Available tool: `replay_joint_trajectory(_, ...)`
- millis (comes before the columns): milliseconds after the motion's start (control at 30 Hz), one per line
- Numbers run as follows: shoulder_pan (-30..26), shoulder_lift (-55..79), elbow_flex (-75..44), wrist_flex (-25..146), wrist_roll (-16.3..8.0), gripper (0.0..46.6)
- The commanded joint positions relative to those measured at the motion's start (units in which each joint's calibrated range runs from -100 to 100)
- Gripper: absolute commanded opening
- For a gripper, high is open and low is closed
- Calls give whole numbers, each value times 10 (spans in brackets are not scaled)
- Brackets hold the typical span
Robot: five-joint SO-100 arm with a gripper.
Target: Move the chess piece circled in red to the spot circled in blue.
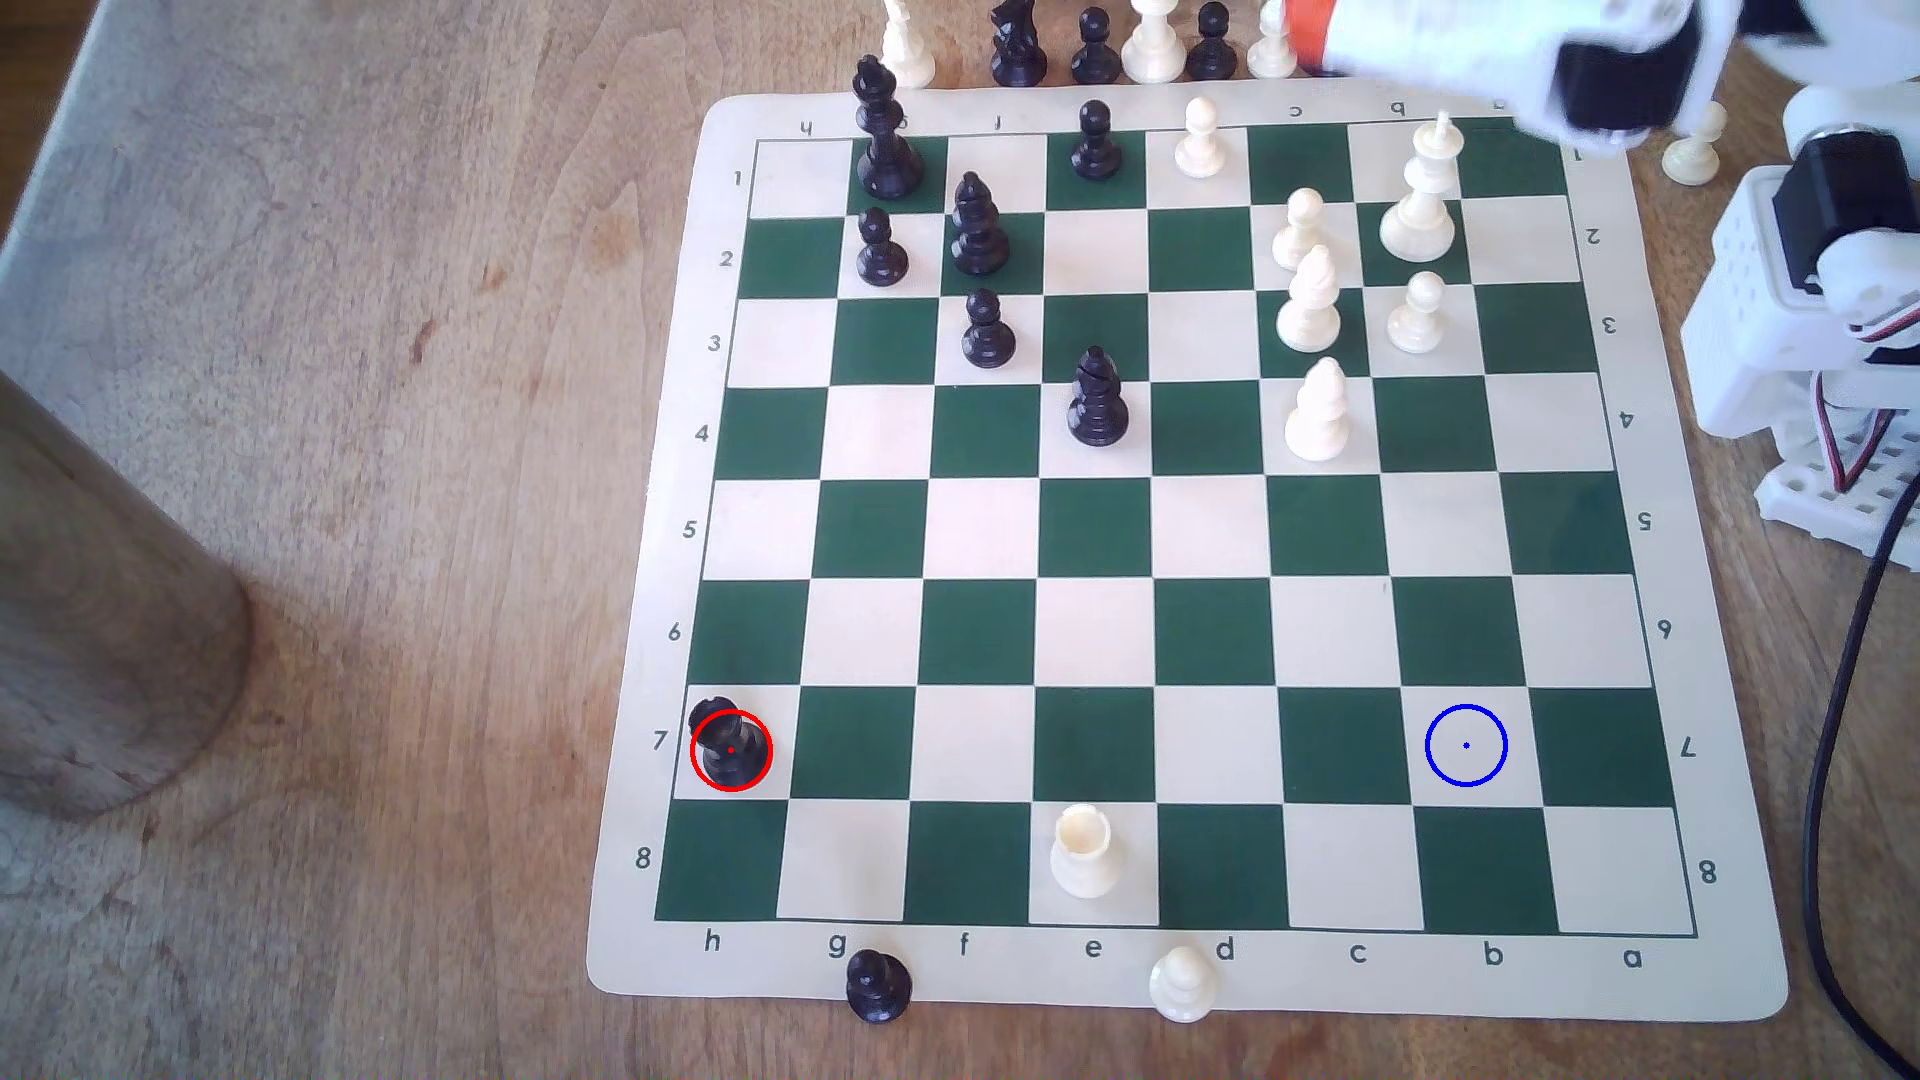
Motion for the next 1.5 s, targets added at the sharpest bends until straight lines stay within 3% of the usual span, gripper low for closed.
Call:
replay_joint_trajectory(0,-60,72,-71,33,9,20)
replay_joint_trajectory(367,-78,388,-241,-59,-33,63)
replay_joint_trajectory(467,-96,457,-284,-80,-49,102)
replay_joint_trajectory(767,-99,648,-356,-183,-70,147)
replay_joint_trajectory(1033,-89,787,-441,-246,-93,162)
replay_joint_trajectory(1467,-123,950,-590,-239,-104,164)
